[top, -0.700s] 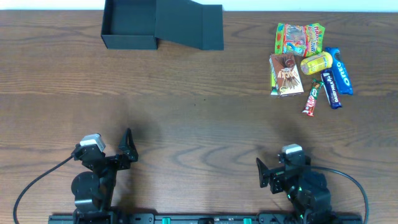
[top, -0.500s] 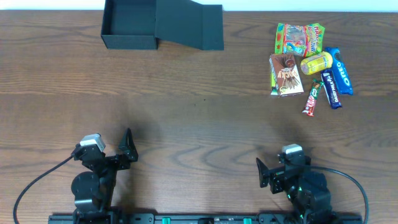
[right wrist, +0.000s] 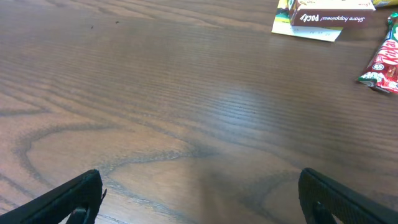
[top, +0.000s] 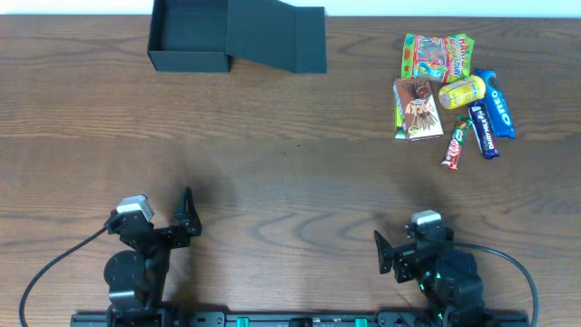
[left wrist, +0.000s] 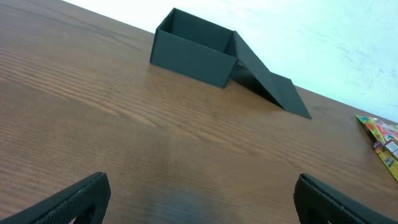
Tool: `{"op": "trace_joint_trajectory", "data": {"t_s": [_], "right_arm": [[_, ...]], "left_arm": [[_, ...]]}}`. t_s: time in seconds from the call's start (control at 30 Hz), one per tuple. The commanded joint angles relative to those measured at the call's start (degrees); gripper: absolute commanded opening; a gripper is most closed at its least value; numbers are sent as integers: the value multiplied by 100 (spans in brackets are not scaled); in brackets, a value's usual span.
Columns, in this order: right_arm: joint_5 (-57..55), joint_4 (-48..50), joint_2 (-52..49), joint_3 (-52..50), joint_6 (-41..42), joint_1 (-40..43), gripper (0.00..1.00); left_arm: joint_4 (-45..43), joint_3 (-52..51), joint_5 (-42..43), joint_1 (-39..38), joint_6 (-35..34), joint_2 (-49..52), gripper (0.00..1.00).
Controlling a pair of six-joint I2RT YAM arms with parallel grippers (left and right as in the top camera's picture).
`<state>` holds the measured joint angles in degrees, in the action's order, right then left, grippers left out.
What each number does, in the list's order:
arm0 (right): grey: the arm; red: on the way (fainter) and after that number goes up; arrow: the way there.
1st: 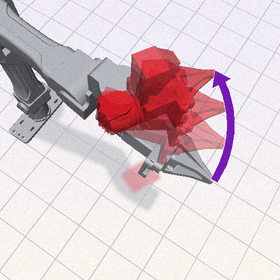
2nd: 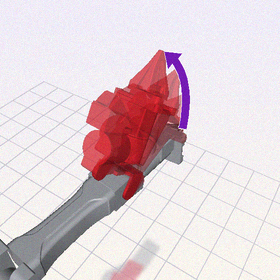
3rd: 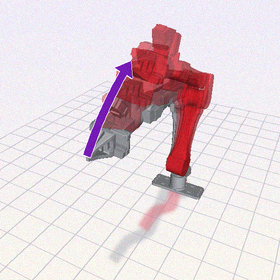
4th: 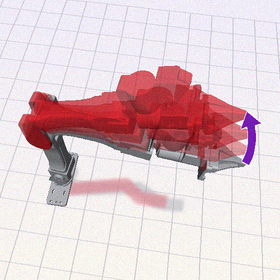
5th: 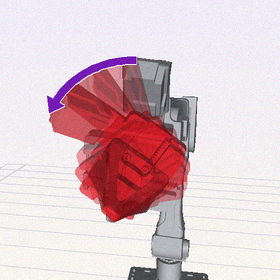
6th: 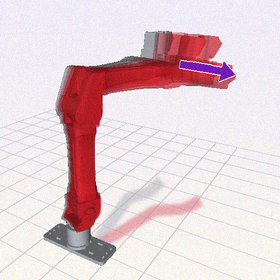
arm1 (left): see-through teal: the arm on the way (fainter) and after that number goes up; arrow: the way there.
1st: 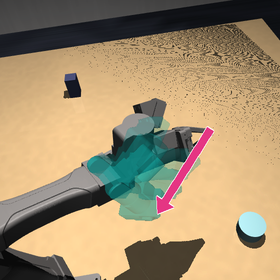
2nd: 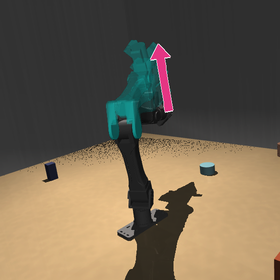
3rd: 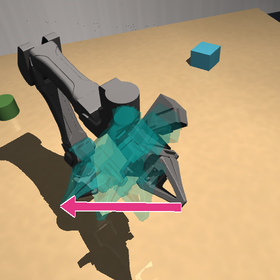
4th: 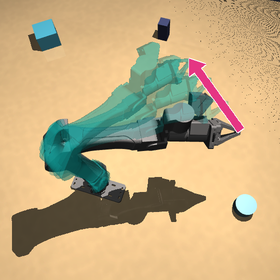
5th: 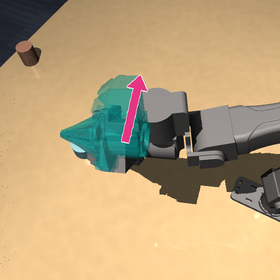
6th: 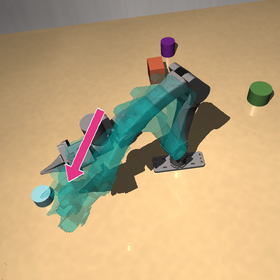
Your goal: Pack container
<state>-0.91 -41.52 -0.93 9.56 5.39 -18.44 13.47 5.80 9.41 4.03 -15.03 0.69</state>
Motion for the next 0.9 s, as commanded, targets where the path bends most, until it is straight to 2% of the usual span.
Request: {"op": "trace_joint_trajectory", "data": {"t_s": [0.0, 0.87], "right_arm": [[-20, 2, 61, -44, -52, 48, 99], [-20, 2, 61, -44, -52, 46, 99]], "left_arm": [[42, -146, -85, 7, -2, -44, 95], [-76, -146, -20, 7, -120, -44, 96]]}}
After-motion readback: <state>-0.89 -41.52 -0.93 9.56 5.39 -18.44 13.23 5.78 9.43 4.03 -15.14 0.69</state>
